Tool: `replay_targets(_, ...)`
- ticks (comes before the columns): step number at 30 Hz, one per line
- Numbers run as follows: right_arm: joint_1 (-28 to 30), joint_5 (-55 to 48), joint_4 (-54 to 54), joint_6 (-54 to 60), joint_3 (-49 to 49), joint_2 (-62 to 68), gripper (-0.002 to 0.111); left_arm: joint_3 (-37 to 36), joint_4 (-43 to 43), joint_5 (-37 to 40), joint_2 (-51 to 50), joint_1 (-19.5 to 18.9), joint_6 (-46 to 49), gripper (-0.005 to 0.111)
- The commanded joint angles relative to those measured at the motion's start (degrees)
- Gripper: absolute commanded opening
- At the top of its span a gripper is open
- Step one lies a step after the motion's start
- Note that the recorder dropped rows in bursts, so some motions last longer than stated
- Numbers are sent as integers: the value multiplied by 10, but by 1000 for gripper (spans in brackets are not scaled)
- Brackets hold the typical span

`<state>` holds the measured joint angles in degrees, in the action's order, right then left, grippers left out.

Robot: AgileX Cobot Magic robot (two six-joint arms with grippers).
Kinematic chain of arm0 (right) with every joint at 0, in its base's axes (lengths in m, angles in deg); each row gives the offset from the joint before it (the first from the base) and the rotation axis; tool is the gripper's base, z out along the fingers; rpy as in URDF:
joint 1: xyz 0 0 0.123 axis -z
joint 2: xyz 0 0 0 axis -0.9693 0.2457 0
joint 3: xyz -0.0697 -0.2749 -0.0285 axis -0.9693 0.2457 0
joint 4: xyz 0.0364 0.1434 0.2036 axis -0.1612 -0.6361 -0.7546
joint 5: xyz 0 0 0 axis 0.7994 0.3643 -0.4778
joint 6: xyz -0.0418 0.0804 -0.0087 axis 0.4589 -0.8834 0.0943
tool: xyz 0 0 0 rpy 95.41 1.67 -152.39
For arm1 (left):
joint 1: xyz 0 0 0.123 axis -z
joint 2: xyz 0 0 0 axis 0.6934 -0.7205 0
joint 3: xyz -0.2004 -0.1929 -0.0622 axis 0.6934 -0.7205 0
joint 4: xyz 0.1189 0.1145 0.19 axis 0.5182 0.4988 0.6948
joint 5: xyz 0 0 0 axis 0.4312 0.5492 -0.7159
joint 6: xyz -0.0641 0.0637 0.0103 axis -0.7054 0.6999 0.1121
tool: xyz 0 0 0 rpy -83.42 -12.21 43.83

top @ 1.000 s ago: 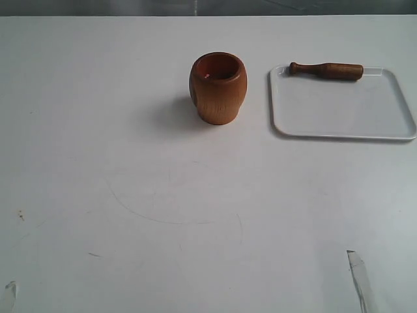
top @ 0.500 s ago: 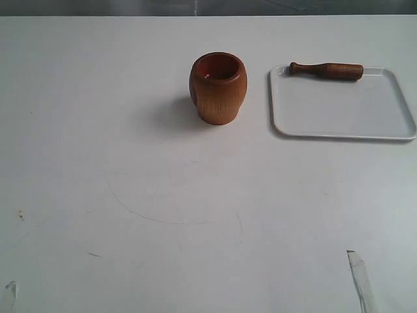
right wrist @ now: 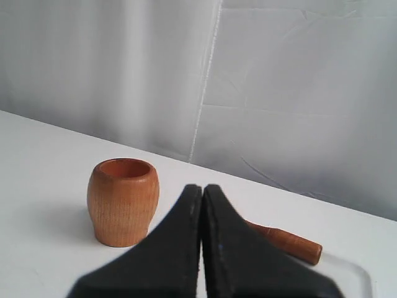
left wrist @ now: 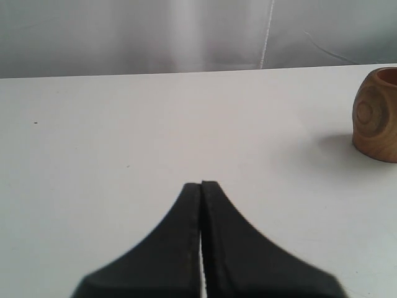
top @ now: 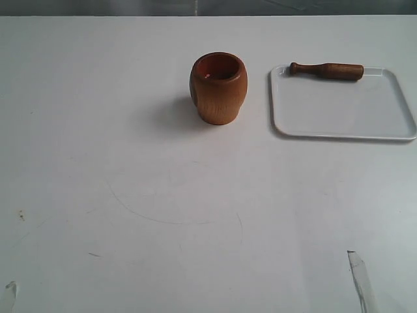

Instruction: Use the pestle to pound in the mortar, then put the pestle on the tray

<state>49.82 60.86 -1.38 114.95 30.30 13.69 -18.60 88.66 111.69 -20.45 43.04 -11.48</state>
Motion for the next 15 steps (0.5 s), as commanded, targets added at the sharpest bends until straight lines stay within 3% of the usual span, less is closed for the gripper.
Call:
replay_targets(1,-3,2,11,2,2,-2,0,0,-4,-2,1,4,-5,0)
replay_targets(4,-3,29,16,-4,2,-2,0,0,-4,-2,1,4,-5,0)
replay_targets(6,-3,32,80,-30,2,-2,0,0,-4,-2,1,4,-5,0)
replay_targets(8,-3,31,190,-158,2,-2,0,0,-4,-2,1,4,-5,0)
replay_targets(12,-3,27,513,-553,2,-2,0,0,-4,-2,1,4,-5,0)
replay_targets(13,-3,19,573,-616,2,-2,0,0,-4,-2,1,4,-5,0)
replay_targets(15,-3,-13,583,-646,2,-2,0,0,-4,-2,1,4,-5,0)
